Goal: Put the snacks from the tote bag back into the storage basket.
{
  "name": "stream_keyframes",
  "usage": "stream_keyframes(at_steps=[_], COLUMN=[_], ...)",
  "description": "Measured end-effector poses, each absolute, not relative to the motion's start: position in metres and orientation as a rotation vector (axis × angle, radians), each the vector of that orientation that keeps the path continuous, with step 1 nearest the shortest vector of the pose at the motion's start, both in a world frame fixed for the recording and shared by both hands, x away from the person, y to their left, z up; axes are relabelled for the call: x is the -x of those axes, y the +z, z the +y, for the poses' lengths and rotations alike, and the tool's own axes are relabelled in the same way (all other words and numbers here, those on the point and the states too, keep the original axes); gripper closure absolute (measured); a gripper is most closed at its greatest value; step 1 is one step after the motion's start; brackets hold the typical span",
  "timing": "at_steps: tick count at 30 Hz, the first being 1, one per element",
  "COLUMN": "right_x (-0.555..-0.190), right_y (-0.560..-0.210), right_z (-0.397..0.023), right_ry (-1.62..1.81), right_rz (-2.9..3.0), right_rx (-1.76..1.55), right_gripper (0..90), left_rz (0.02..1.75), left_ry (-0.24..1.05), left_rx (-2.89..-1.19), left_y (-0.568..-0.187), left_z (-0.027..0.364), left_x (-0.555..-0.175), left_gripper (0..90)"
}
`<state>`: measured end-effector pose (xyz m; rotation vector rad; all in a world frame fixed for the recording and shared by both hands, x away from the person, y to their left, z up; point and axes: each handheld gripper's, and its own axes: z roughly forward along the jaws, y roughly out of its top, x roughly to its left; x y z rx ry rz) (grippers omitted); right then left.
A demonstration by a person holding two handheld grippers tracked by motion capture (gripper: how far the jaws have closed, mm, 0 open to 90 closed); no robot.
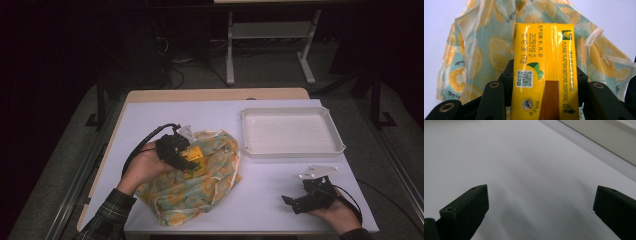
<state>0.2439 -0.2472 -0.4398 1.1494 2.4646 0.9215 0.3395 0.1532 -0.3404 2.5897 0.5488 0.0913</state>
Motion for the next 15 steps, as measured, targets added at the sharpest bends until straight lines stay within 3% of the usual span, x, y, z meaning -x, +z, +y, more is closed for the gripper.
stream_keyframes(at_steps=[15], right_x=[-0.244], right_y=[-0.439], right_z=[-0.244], right_ry=[0.934], right_rz=[2.454], right_rx=[-1.125], right_gripper=[0.0], left_rz=[0.586], left_ry=[0.152], left_rx=[-2.552], left_y=[-0.315], left_z=[0.147], left_x=[-0.346], left_gripper=[52.8])
